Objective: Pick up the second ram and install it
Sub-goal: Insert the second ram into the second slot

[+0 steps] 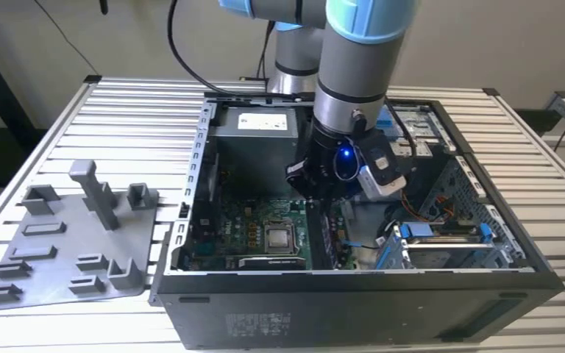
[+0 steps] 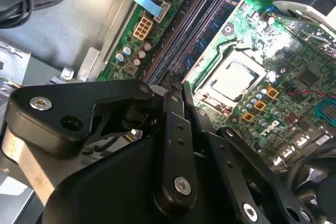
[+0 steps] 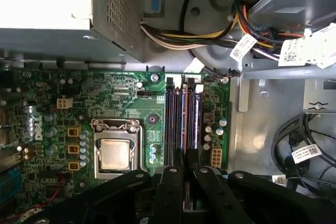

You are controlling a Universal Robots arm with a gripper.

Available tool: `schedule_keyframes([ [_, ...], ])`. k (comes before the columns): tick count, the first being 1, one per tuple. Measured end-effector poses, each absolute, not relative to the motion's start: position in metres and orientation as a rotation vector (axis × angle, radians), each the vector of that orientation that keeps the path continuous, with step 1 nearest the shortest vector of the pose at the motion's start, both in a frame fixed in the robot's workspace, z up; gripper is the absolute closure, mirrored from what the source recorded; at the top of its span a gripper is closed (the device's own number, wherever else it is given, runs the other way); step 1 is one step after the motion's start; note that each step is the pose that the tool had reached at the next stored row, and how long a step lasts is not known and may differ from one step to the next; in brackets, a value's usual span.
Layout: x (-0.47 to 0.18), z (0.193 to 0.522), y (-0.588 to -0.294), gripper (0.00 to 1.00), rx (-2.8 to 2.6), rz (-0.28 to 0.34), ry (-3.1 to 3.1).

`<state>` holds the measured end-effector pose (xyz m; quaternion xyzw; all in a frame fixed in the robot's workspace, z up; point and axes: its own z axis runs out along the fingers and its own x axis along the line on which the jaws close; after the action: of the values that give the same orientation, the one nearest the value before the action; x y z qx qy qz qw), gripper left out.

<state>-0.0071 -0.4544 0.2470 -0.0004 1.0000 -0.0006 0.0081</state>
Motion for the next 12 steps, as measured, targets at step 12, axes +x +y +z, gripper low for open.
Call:
schedule_keyframes([
  [12,-0.011,0.234,-0.455,0.86,0.02,-0.002,3.125],
])
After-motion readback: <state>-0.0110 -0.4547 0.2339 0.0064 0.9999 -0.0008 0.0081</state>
